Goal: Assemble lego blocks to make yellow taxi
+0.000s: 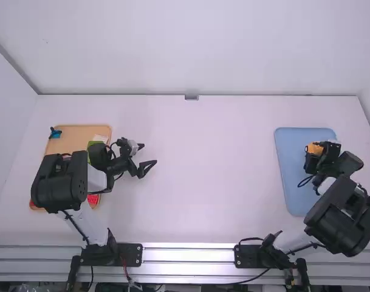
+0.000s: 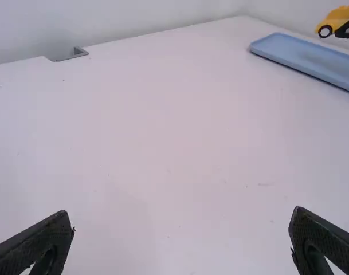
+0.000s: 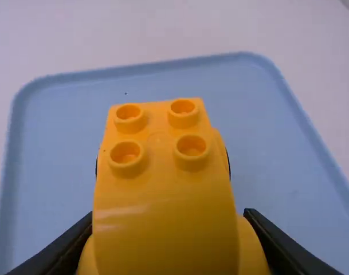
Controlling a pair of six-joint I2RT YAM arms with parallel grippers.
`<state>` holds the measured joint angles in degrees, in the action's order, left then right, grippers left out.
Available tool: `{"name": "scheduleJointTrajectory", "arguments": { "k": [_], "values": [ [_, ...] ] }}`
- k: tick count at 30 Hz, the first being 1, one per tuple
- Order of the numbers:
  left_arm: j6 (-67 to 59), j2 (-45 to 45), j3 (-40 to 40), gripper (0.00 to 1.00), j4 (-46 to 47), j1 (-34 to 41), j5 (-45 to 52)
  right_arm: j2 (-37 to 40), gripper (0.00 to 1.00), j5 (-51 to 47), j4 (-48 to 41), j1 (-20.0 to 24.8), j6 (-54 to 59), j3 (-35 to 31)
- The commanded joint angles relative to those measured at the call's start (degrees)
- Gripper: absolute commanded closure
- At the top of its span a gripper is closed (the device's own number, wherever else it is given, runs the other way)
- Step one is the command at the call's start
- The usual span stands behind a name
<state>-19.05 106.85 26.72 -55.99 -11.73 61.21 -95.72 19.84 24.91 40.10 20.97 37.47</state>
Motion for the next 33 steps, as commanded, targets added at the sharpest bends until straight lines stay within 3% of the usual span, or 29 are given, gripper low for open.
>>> {"name": "scheduleJointTrajectory", "arguments": {
  "k": [1, 8, 14, 21, 26, 33],
  "values": [
    [0.2, -1.3, 0.6, 0.01, 0.1, 0.5, 0.9, 0.4, 0.41, -2.5, -0.7, -1.2, -0.6, 1.8],
    [0.2, -1.3, 0.0, 0.01, -0.1, 0.5, 0.8, 0.4, 0.42, -3.9, -1.5, -3.1, -0.6, 1.9],
    [-1.0, -1.3, -0.7, 0.01, -0.2, 0.5, 0.8, 0.4, 0.35, -3.6, -2.7, -2.9, -0.6, 1.9],
    [-0.9, -1.3, -0.4, 0.01, 0.0, 0.5, 0.8, 0.4, 0.23, -3.6, -3.1, -2.9, -0.6, 1.9],
    [-0.7, -1.3, -0.4, 0.01, 0.0, 0.5, 0.8, 0.5, 0.01, -3.6, -3.0, -3.3, -0.6, 2.0],
    [8.4, -1.7, -1.0, 0.01, -4.5, 2.5, -6.1, 0.6, 0.01, -6.7, -3.3, -8.3, -5.9, 3.2]
  ]
}}
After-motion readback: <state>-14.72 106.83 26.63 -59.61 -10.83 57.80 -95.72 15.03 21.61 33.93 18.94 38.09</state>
